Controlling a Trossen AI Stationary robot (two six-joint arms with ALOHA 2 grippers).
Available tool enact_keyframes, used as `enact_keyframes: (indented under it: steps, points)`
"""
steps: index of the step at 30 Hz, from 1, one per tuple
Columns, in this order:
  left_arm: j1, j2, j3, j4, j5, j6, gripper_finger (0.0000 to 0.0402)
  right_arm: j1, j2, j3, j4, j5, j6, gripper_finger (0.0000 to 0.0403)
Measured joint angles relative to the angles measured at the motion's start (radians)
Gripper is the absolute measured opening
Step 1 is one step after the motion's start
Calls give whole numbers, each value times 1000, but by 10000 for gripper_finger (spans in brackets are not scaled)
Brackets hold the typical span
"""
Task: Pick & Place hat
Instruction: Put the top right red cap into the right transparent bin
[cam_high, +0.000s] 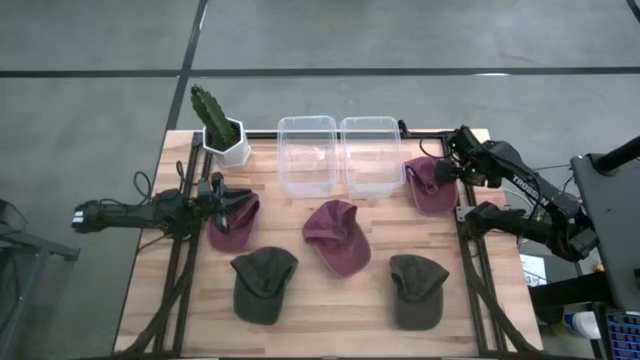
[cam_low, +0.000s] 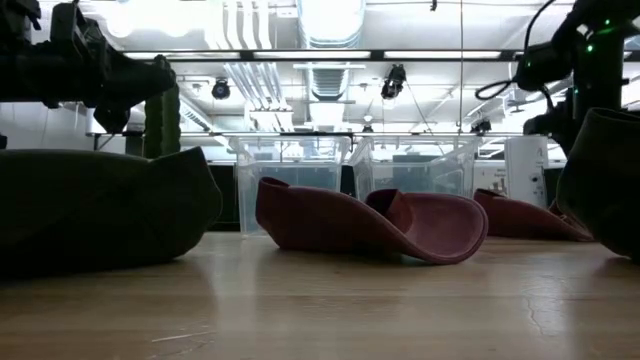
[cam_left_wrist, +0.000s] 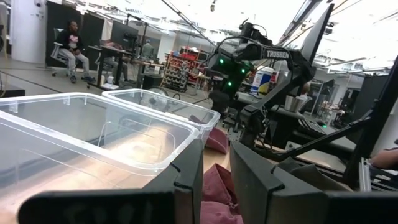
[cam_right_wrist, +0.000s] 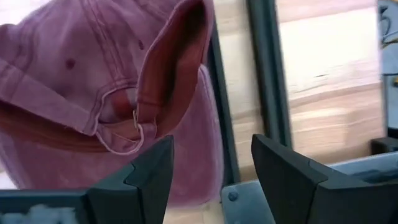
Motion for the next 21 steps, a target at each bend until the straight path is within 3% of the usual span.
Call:
enact_keyframes:
  steps: [8,21]
  points:
    - [0,0,0,0,-5,0,74,-31,24,-102,121,-31,0,210]
    - [0,0,0,0,-8,0,74,-60,114,-153,251,-28,-4,210]
